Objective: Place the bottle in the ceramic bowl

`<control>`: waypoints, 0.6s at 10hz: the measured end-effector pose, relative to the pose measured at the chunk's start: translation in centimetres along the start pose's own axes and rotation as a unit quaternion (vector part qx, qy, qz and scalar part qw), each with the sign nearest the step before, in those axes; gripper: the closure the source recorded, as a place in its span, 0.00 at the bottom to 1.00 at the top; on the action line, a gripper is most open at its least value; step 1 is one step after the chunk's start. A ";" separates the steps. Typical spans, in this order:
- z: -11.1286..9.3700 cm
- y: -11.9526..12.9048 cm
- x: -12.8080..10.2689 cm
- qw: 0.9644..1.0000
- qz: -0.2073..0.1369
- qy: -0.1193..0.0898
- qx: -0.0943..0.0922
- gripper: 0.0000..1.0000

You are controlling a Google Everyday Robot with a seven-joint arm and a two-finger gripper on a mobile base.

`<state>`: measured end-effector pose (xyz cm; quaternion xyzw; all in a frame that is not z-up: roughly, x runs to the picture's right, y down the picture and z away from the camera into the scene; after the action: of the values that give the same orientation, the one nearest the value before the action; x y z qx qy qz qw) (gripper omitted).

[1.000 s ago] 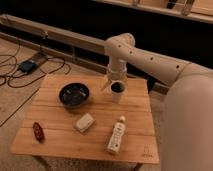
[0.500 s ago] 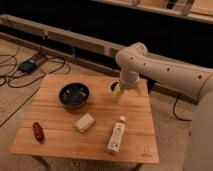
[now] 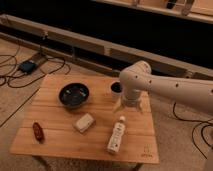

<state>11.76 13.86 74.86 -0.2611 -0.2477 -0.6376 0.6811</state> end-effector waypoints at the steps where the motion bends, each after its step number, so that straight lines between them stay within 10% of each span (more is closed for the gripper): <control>1: 1.6 -1.0 -0.3 1.000 0.010 0.002 0.004 0.20; 6: 6.9 -3.1 -2.2 1.000 0.028 0.002 -0.009 0.20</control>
<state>8.49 19.92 78.62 -0.2726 -0.2334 -0.6212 0.6967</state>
